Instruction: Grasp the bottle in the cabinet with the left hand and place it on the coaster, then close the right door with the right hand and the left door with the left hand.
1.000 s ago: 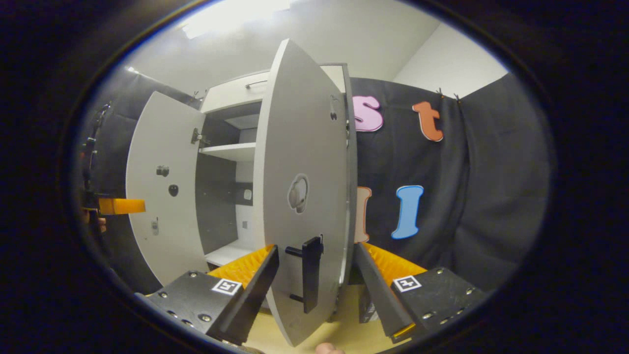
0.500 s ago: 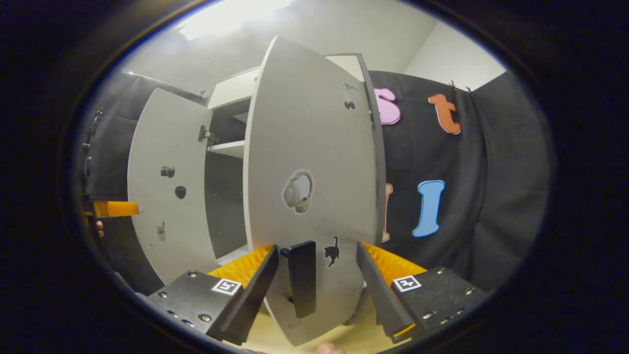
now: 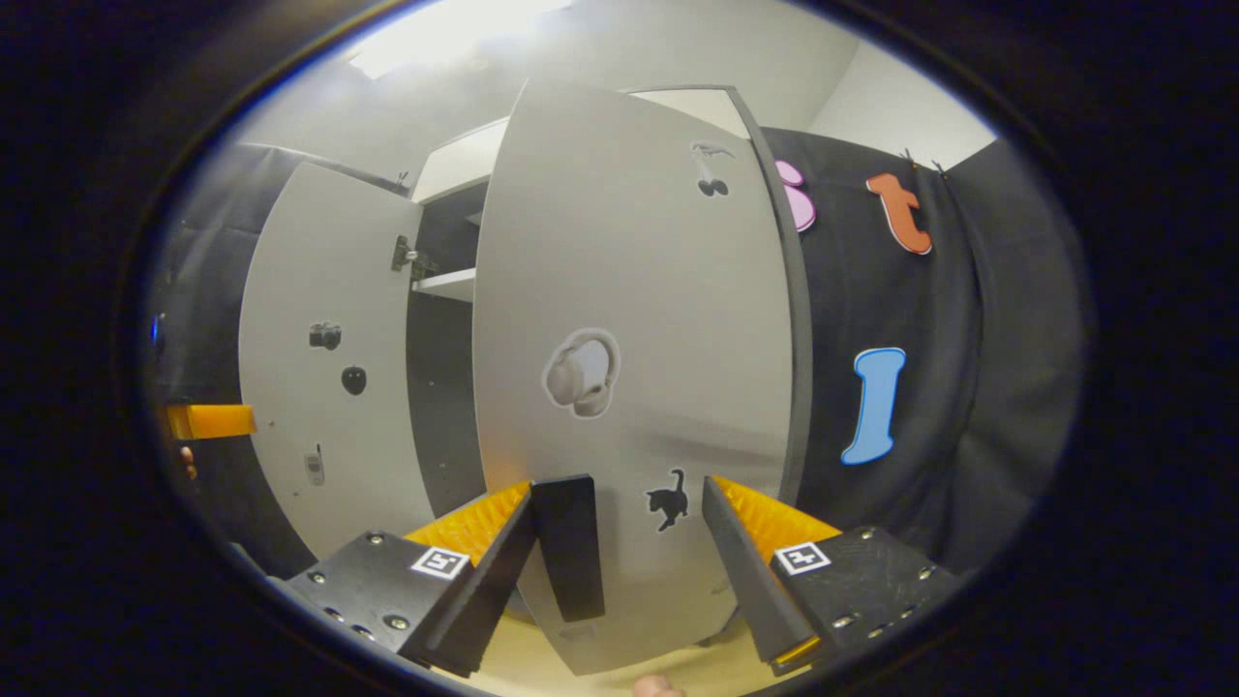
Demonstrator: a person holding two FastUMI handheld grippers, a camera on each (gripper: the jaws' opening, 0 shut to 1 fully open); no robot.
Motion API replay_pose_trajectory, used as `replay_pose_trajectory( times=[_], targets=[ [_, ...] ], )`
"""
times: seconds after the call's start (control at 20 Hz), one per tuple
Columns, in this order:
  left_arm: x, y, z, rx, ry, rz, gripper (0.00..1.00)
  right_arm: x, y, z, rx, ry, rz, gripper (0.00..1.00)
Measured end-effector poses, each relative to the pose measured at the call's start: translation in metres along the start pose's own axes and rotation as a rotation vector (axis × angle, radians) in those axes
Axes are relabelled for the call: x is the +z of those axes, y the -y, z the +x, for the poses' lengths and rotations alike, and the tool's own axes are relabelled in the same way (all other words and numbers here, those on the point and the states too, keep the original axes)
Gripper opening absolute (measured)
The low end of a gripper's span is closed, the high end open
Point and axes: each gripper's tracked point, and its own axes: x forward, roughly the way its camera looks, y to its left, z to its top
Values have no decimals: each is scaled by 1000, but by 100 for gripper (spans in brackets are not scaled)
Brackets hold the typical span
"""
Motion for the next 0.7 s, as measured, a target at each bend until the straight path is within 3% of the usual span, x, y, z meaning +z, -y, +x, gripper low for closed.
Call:
replay_pose_trajectory(
  times=[0.5, 0.55, 0.7],
  targets=[
    [0, -36, -10, 65, -3, 8, 84, -5, -21, 47, -24, -11, 3, 100],
    [1, -38, -11, 69, -2, 13, 90, -5, -23, 51, -28, -10, 1, 99],
    [7, -44, -12, 76, 17, 21, 89, -6, -27, 64, -39, -10, 3, 99]
  ],
)
